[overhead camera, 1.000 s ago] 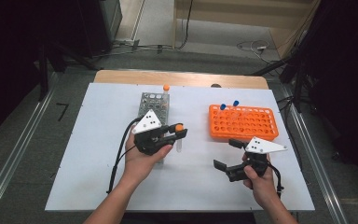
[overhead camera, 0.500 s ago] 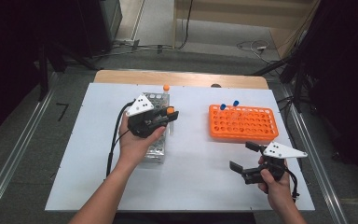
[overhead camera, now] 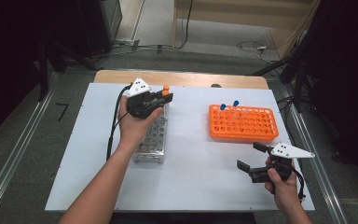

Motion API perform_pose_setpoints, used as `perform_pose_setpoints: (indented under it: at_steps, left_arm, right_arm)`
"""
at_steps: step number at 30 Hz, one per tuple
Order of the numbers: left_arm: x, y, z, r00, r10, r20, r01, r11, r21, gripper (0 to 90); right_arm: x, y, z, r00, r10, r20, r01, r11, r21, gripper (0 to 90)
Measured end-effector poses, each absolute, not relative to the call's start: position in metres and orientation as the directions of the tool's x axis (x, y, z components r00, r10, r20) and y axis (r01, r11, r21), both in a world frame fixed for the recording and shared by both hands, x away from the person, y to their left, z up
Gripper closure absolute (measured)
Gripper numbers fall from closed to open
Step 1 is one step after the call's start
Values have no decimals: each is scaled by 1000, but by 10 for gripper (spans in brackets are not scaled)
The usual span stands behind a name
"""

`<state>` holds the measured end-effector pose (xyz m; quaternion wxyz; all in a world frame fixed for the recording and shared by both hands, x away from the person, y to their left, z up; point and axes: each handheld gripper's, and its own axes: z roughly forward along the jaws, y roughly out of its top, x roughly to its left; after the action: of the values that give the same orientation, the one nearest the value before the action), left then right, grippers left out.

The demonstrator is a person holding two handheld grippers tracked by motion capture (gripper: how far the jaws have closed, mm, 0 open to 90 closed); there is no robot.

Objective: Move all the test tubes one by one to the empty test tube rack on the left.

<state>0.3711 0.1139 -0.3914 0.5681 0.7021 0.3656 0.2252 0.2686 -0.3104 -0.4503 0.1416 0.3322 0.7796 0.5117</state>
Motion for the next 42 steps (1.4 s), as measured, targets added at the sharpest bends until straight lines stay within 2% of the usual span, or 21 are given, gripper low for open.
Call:
perform_pose_setpoints:
  at_steps: [8,14,21,25,33,42]
  left_arm:
    - [399,118,-399,582,807,-99,267,-75,961,704]
    - [414,122,-400,556,820,-139,260,-12,966,704]
    - [423,120,-406,522,845,-118,252,-21,968,704]
    - [430,122,-410,513,844,-154,267,13,964,704]
    - [431,115,-419,512,854,-89,312,-88,946,703]
    - [427,108,-422,481,875,-66,390,-146,909,699]
  right_arm:
    - [271,-310,-453,-732,673,106,382,277,882,0]
    - [272,-310,-453,-731,674,109,386,277,880,0]
    - [273,-313,-453,-712,692,119,396,256,882,0]
    - [273,-313,-454,-711,692,124,401,255,880,0]
    - [274,-313,-454,-713,689,129,402,252,880,0]
    - [274,-313,-455,-713,689,131,404,251,880,0]
